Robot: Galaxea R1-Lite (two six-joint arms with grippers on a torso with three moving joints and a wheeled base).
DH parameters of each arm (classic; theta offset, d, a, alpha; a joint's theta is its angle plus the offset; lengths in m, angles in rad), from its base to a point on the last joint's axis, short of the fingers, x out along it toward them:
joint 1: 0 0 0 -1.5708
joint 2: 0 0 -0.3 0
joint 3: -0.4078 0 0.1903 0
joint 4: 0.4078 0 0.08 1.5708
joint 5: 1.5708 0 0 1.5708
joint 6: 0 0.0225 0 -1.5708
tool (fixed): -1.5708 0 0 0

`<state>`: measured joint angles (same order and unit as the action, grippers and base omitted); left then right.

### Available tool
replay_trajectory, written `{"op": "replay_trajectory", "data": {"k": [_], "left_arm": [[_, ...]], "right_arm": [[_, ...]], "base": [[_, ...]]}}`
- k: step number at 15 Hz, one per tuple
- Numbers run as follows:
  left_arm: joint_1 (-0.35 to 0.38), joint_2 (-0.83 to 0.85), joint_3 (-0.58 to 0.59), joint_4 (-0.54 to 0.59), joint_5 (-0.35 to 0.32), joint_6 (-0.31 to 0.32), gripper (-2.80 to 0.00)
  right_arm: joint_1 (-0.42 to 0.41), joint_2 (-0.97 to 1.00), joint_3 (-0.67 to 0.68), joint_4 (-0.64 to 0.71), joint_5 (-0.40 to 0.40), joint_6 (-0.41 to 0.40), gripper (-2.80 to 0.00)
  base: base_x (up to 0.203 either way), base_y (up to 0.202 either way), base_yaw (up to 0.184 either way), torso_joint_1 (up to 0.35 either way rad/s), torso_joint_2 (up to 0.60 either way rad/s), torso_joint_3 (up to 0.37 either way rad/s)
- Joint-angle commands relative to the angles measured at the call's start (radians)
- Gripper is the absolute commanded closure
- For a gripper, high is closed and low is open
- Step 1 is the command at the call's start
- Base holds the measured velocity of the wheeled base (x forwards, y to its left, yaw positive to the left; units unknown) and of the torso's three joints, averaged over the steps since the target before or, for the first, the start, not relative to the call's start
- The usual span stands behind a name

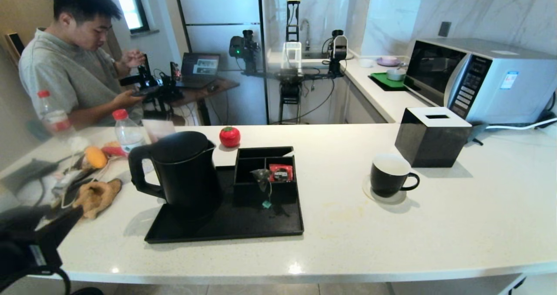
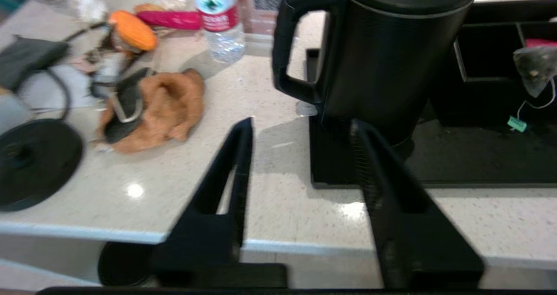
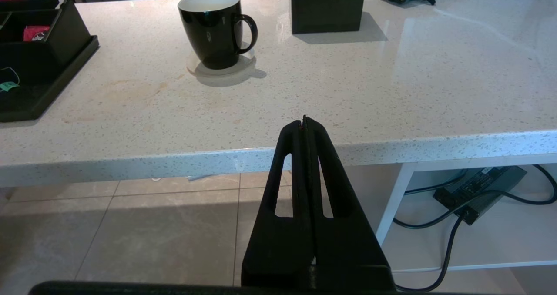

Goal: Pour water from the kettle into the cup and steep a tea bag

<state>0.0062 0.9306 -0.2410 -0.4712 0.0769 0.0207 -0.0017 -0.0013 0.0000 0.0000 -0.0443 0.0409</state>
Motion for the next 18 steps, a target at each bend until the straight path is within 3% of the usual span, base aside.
{"op": "replay_trajectory", "data": {"k": [1,5,10,13,18], "left_arm": [[0.003,0.183,0.046,-0.156,-0.017,-0.003,-2.8],[0.059,0.459,0.16,-0.58,-0.086,-0.008,-2.8],[0.195,0.786,0.203,-1.03,-0.245,0.005,-2.8],[0.26,0.848,0.19,-1.099,-0.305,0.008,-2.8],[0.258,0.924,0.135,-1.099,-0.336,0.008,-2.8]], "right_arm": [[0.0,0.001,0.0,0.0,0.0,0.001,0.0],[0.0,0.001,0.0,0.0,0.0,0.001,0.0],[0.0,0.001,0.0,0.0,0.0,0.001,0.0],[0.0,0.001,0.0,0.0,0.0,0.001,0.0],[0.0,0.001,0.0,0.0,0.0,0.001,0.0]], "base": [[0.0,0.0,0.0,0.0,0.0,0.0],[0.0,0.0,0.0,0.0,0.0,0.0],[0.0,0.0,0.0,0.0,0.0,0.0],[0.0,0.0,0.0,0.0,0.0,0.0],[0.0,0.0,0.0,0.0,0.0,0.0]]}}
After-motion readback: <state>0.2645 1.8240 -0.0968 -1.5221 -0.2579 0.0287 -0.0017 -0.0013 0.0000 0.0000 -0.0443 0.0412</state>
